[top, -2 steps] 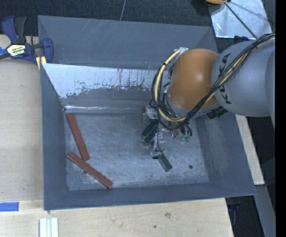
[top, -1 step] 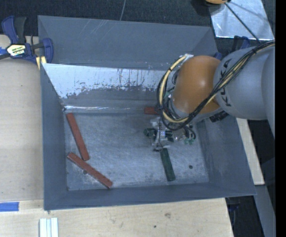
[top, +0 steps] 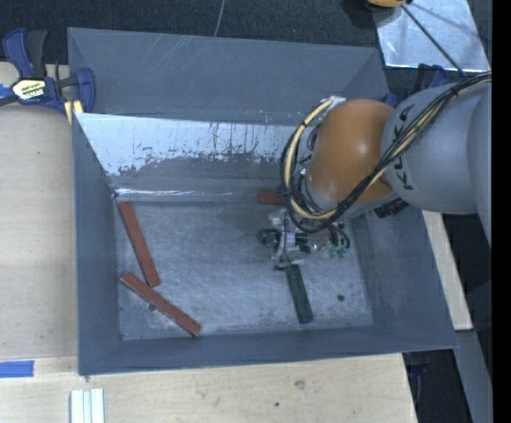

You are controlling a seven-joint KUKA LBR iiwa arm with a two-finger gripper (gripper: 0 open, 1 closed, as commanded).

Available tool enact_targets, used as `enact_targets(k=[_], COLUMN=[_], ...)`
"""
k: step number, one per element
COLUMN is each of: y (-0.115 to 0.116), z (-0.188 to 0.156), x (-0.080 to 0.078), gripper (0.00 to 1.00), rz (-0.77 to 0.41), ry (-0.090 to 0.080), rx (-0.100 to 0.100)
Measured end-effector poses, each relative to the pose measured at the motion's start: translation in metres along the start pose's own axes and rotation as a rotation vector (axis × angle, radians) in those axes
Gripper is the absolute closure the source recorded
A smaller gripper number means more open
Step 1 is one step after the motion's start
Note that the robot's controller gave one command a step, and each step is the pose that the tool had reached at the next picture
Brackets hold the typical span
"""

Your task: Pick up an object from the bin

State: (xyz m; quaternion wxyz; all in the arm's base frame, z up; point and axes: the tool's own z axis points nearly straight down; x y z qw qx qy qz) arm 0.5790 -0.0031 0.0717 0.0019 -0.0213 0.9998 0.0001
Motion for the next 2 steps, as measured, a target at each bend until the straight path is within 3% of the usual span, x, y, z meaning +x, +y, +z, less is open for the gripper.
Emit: enact_targets(k=[1,2], y=[-0.01,-0.008], z=[0.0,-0.051], x=[-0.001,0.012], gripper=[1.0,1.0], rz=[0.09,0.189], ry=[-0.001,0.009], rx=[-0.002,0.001])
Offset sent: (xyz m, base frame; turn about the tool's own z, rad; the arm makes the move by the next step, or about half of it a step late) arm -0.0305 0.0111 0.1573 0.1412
